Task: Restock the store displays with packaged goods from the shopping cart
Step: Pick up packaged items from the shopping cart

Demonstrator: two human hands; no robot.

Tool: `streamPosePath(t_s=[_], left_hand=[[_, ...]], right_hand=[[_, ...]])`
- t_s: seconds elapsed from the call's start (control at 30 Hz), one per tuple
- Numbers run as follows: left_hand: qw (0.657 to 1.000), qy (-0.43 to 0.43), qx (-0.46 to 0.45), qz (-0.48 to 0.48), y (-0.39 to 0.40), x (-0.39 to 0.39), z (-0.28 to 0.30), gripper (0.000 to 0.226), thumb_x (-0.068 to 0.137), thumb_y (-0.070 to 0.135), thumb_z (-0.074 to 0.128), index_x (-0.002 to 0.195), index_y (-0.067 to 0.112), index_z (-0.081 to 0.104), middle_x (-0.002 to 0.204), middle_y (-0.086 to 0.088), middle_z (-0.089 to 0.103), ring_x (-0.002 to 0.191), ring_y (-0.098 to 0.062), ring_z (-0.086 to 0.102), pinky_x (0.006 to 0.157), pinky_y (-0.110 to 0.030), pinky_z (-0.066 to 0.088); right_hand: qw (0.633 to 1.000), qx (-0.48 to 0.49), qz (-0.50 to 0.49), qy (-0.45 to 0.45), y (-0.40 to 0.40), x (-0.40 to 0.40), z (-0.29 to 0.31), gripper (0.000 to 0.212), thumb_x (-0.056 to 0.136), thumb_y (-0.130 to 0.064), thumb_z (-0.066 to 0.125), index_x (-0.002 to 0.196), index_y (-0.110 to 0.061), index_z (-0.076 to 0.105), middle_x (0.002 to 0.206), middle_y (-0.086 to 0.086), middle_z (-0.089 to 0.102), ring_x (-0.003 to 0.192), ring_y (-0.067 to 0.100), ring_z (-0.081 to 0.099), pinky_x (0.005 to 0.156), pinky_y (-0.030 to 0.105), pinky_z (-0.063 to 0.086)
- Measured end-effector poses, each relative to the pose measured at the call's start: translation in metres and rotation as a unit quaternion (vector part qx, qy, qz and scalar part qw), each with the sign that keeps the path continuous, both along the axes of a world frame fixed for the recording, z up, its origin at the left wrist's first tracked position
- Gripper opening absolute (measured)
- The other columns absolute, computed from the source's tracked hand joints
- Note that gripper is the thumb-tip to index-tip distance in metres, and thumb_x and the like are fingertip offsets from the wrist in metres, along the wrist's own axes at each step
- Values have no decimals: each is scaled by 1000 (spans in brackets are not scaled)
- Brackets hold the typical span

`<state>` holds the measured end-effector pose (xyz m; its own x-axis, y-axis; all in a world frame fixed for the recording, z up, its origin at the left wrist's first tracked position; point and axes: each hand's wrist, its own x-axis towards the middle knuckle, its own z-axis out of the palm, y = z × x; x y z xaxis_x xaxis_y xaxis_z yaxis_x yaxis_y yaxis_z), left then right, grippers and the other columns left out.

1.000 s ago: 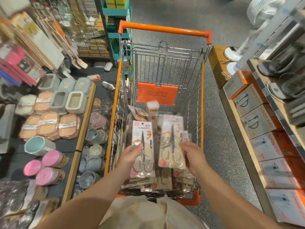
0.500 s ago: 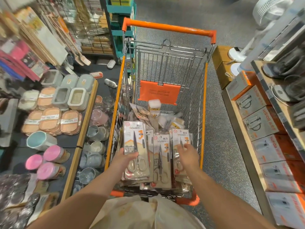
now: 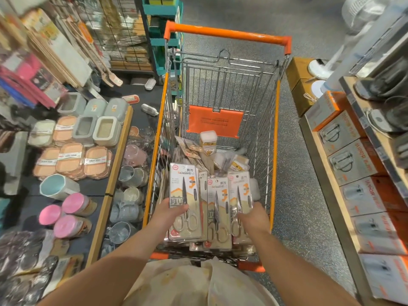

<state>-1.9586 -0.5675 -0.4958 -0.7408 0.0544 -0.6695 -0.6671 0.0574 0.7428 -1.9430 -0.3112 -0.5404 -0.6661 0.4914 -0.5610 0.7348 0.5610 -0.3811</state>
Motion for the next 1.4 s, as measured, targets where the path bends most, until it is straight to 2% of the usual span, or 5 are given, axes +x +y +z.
streamPosePath(t_s=[0.4,0.63,0.9,1.03,1.4], left_hand=[[999,-20,25,15,3,-4,1,45,75,35,81,117,26,66,115,3,72,114,-23,63,110,-52,39],[998,-5,55,41,13,2,10,38,90,42,68,119,23,54,110,14,57,114,-14,50,105,-35,33],[999,-9,43,23,8,4,6,61,57,50,85,111,28,67,110,0,73,106,-21,66,103,-45,46],[999,6,6,49,-8,4,2,27,87,16,73,112,20,65,107,-2,72,107,-24,65,100,-41,47],[999,26,-25,-10,-15,3,0,19,90,12,68,102,26,68,105,2,74,104,-19,67,101,-42,47]], right_hand=[[966,-123,-54,219,-1,-5,80,20,98,-17,55,77,-16,54,69,4,59,59,21,55,53,32,41],[895,-421,-138,61,-43,-14,90,6,94,-8,63,97,-3,65,85,12,75,85,32,72,84,49,57],[943,-331,20,-29,-86,-17,70,33,103,-44,42,107,-21,64,104,-1,66,97,21,61,97,39,49],[959,-267,-97,14,-58,-17,54,33,103,-38,43,88,-13,58,74,3,58,64,17,54,63,34,46],[989,-134,35,-46,-47,4,32,16,89,-19,65,78,-15,54,78,3,60,64,13,52,55,26,36]])
